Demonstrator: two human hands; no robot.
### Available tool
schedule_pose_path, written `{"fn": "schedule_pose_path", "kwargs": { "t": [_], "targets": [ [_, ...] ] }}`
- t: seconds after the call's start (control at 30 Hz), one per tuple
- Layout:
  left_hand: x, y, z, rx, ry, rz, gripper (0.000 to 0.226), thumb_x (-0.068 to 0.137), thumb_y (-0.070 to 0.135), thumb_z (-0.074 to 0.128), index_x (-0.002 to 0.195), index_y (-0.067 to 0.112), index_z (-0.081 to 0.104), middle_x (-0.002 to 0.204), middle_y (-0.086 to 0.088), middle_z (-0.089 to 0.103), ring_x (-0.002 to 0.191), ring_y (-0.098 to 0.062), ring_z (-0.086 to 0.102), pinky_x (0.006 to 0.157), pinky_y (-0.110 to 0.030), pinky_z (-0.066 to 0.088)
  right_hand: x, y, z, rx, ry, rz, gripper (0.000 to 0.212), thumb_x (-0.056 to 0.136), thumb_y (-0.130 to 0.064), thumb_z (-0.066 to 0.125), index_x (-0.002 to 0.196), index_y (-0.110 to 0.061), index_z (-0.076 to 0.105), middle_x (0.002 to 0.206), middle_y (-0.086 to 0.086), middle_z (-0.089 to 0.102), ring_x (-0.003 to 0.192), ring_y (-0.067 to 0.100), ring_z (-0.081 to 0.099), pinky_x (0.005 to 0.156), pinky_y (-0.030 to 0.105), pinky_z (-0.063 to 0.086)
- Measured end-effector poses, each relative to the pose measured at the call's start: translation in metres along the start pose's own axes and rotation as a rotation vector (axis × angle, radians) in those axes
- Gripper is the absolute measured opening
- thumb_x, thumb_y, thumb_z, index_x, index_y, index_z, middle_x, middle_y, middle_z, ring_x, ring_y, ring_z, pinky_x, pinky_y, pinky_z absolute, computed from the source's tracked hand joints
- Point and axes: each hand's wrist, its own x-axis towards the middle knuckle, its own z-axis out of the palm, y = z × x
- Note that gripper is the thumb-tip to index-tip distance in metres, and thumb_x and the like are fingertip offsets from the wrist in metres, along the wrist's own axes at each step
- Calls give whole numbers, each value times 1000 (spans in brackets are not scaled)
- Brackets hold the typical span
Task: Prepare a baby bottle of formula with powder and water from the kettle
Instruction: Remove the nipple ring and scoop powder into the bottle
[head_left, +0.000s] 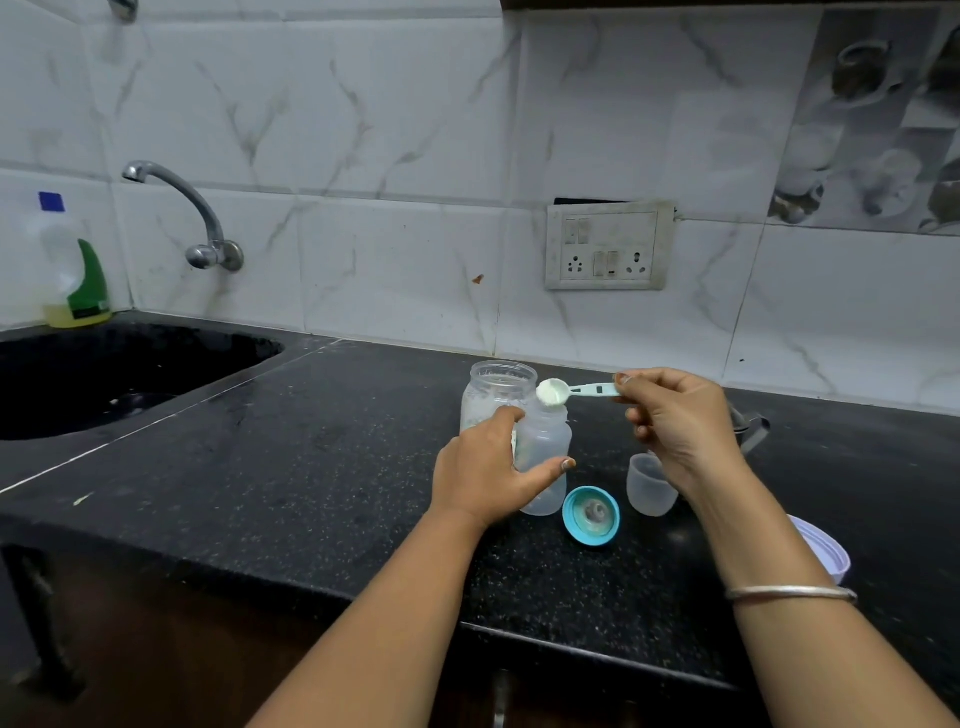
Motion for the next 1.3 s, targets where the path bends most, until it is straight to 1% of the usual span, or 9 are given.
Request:
{"fn": "schedule_pose_path", "kwargs": {
  "t": [0.23, 0.33, 0.57, 0.7, 0.77, 0.83, 0.93, 1.13, 1.3],
  "targets": [
    [0, -2, 1, -70, 29, 28, 65, 71, 63, 63, 119, 21, 51, 79, 1, 63, 79, -23, 62, 65, -34, 47, -1, -4, 0, -106, -26, -127, 11, 84, -3, 65, 79, -12, 69, 68, 3, 64, 41, -1, 50, 41, 12, 40],
    [0, -2, 1, -87, 31, 27, 60, 72, 61, 65, 115, 21, 53, 71, 7, 52, 76, -23, 62, 62, -32, 44, -2, -4, -1, -165, -42, -194, 7, 84, -3, 65, 84, -9, 70, 68, 3, 65, 44, -1, 52, 44, 12, 43],
    [0, -2, 0, -114, 24, 28, 58, 71, 59, 67, 112, 20, 55, 69, 7, 49, 74, -23, 61, 61, -31, 43, -9, -5, -2, -384, -63, -457, 18, 84, -8, 66, 78, -25, 68, 66, -2, 64, 52, 0, 53, 52, 15, 46],
    [0, -3, 1, -124, 21, 31, 58, 71, 58, 67, 112, 19, 55, 67, 8, 49, 73, -24, 61, 61, -32, 44, -9, -2, -2, -479, -65, -582, 12, 83, -8, 67, 84, -19, 71, 70, -3, 67, 64, 14, 60, 65, 34, 54],
    [1, -4, 1, -127, 22, 35, 60, 71, 59, 67, 114, 19, 55, 70, 3, 55, 73, -24, 61, 61, -33, 45, -8, -1, -3, -556, -60, -714, 10, 82, -5, 68, 86, -12, 73, 71, -1, 68, 66, 20, 62, 63, 36, 54],
    [1, -4, 2, -131, 27, 40, 64, 69, 62, 65, 114, 19, 54, 75, -1, 61, 74, -25, 61, 62, -34, 46, -6, 2, -3, -627, -52, -876, 9, 80, -3, 68, 86, -8, 73, 73, 3, 69, 64, 18, 61, 61, 33, 52],
    [1, -5, 3, -145, 39, 45, 65, 67, 64, 61, 113, 18, 55, 77, -3, 63, 74, -26, 62, 62, -35, 47, -3, 5, -3, -681, -48, -1011, 10, 79, -4, 66, 86, -7, 73, 76, 3, 70, 66, 4, 56, 60, 16, 45],
    [0, -5, 4, -158, 42, 41, 65, 66, 63, 63, 112, 18, 56, 71, 1, 58, 73, -25, 62, 63, -36, 49, -3, 6, -4, -743, -32, -1110, 10, 80, -5, 63, 85, -7, 72, 77, 4, 70, 67, 15, 62, 60, 27, 50],
    [1, -6, 4, -151, 37, 43, 60, 70, 57, 69, 112, 17, 55, 71, 1, 57, 73, -24, 61, 63, -34, 47, -4, 7, -4, -778, -27, -1138, 10, 82, -7, 61, 85, -7, 71, 76, 4, 69, 67, 21, 63, 62, 25, 46]
  ]
}}
